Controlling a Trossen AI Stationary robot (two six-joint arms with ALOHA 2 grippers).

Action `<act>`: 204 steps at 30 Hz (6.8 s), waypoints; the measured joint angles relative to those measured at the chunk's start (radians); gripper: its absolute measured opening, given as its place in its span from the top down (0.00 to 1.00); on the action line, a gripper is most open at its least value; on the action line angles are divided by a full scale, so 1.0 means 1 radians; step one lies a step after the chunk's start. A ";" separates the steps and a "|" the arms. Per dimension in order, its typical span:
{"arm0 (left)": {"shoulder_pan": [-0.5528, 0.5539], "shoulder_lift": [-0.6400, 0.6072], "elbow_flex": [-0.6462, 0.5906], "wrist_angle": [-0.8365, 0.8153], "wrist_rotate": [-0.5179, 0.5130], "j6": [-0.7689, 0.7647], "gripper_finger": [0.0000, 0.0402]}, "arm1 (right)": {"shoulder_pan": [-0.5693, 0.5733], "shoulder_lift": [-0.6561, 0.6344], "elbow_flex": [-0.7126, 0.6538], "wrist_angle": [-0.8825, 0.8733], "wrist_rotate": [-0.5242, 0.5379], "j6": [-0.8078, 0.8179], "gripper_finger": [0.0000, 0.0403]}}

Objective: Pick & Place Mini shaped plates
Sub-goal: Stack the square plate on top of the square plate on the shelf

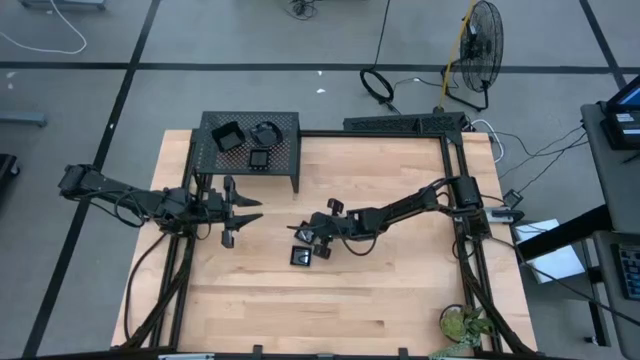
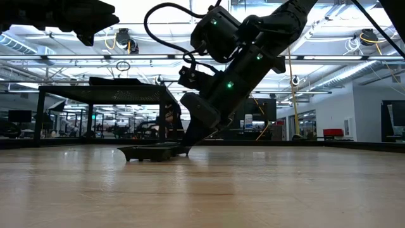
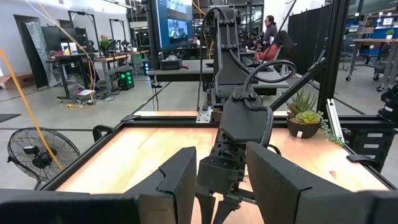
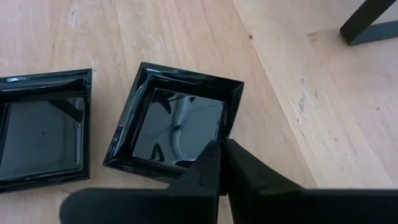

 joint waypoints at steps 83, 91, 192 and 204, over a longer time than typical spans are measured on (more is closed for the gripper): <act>0.040 0.667 0.251 0.168 -0.526 0.150 0.98 | 0.227 -0.198 0.000 0.274 0.753 -0.503 0.96; 0.071 0.417 0.253 -0.080 -0.716 -0.017 0.99 | 0.239 -0.198 0.000 0.275 0.760 -0.440 0.69; 0.409 0.208 0.251 -0.605 -0.447 -0.300 0.78 | 0.211 -0.198 -0.001 0.271 0.524 -0.311 0.54; 0.196 0.045 0.207 -0.346 -0.238 -0.119 0.78 | 0.164 -0.150 0.000 0.117 0.194 -0.030 0.54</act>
